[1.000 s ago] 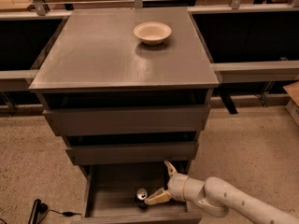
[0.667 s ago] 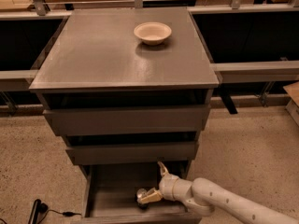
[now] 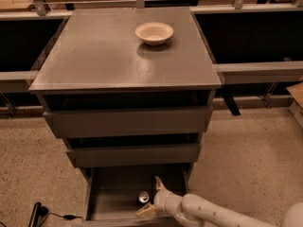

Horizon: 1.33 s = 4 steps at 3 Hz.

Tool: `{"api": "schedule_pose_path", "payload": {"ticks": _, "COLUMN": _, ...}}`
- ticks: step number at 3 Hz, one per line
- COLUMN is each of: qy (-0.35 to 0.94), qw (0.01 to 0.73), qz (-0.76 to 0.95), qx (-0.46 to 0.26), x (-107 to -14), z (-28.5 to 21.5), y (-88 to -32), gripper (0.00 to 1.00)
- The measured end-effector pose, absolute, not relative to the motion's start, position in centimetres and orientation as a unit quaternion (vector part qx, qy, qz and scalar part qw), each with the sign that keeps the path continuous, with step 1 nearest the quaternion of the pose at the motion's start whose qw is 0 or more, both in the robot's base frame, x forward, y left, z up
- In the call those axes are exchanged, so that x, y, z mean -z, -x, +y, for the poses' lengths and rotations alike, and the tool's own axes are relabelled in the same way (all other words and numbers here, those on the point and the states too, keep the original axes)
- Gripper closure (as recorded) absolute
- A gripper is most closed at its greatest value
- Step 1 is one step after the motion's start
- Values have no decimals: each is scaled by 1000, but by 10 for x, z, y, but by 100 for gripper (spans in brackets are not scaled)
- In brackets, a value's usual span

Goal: Pick pepsi can from bottom drawer and place on counter

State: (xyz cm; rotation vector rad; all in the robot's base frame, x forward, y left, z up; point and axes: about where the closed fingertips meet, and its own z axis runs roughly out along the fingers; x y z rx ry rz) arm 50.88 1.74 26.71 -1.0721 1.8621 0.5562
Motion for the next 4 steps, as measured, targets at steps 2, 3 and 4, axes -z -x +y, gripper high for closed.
{"api": "schedule_pose_path", "payload": {"ticks": 2, "qy": 429, "qw": 443, "qz": 742, "qx": -263, "x": -220, "z": 36, "y": -503, "gripper": 1}}
{"api": "schedule_pose_path", "payload": {"ticks": 3, "qy": 421, "qw": 443, "qz": 744, "qx": -270, "x": -212, "z": 41, "y": -504, "gripper": 23}}
{"api": "schedule_pose_path", "payload": {"ticks": 4, "qy": 400, "qw": 439, "qz": 755, "qx": -278, "x": -198, "z": 36, "y": -502, "gripper": 45}}
